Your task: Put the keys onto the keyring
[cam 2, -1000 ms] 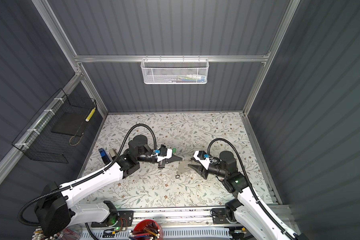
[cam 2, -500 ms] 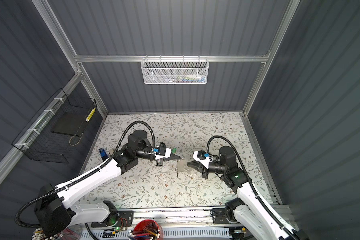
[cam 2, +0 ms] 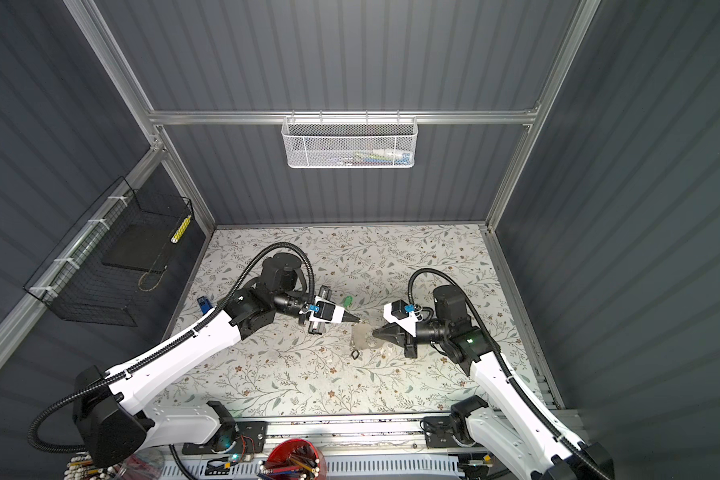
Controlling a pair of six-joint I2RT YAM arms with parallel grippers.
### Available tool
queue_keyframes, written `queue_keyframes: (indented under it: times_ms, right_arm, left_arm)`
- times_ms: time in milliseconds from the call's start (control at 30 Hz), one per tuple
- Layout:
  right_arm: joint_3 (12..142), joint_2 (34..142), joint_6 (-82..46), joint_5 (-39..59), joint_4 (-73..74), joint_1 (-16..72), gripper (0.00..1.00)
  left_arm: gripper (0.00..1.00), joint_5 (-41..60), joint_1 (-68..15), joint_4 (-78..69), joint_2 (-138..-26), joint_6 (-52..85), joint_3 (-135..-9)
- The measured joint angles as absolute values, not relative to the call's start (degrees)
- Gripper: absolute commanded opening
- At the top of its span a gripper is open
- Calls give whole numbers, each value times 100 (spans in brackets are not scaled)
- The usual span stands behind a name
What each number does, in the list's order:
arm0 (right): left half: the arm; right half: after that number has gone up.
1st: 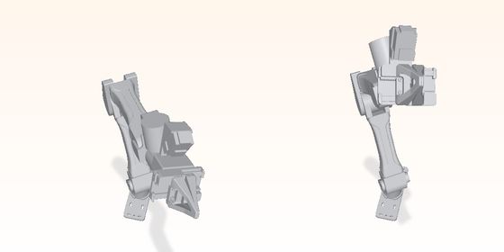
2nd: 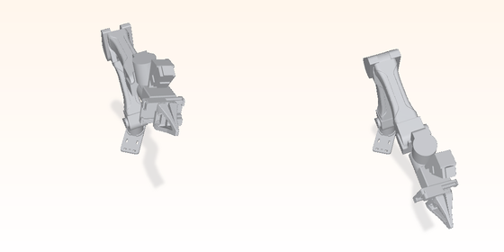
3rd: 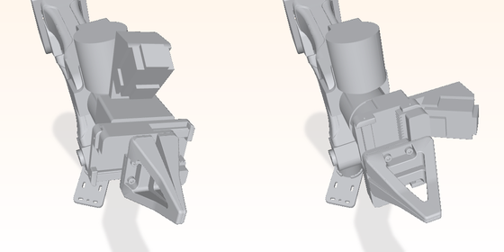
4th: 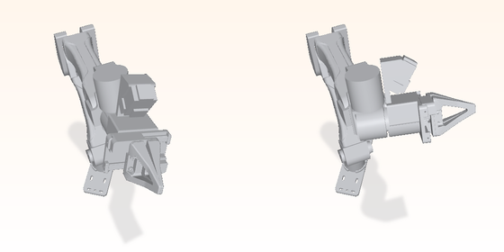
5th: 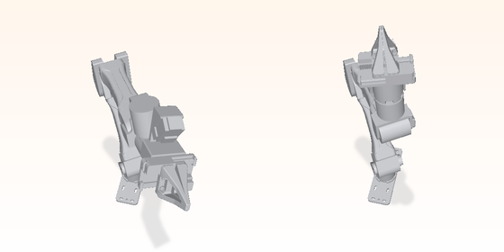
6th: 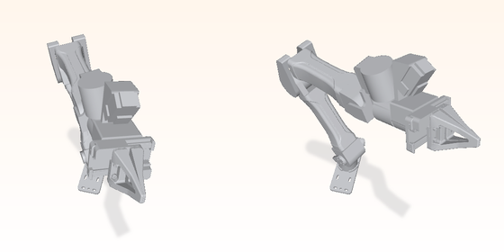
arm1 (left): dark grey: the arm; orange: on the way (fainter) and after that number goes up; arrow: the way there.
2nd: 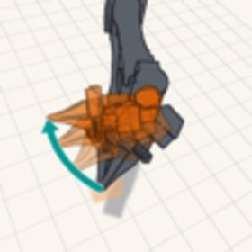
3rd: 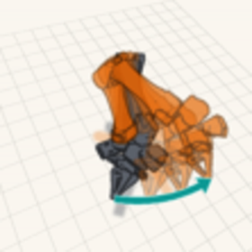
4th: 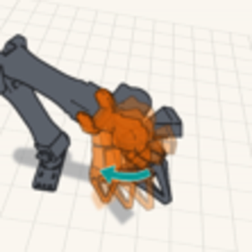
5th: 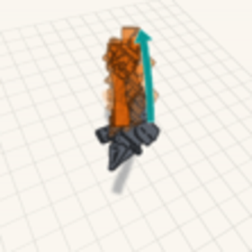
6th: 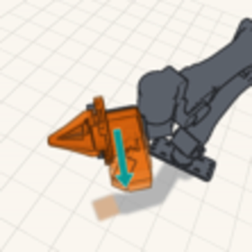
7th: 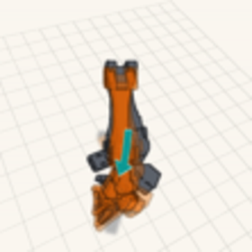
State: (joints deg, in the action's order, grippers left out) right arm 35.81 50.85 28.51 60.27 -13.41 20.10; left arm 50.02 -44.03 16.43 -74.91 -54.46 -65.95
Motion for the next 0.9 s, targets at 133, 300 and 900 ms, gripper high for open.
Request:
queue_keyframes:
  times_ms: [133,300,900]
  right_arm:
    - [3675,5223,2943,6139,-1540,1977,0]
    - [3830,5465,2950,6080,-1634,1907,32]
    - [3000,4630,928,3317,-438,1981,61]
  left_arm:
    - [0,4921,-4403,2029,-7533,-5852,-6737]
    - [0,4772,-4381,2272,-7625,-5843,-6770]
    - [0,2718,-4584,336,-7738,-1846,-5865]
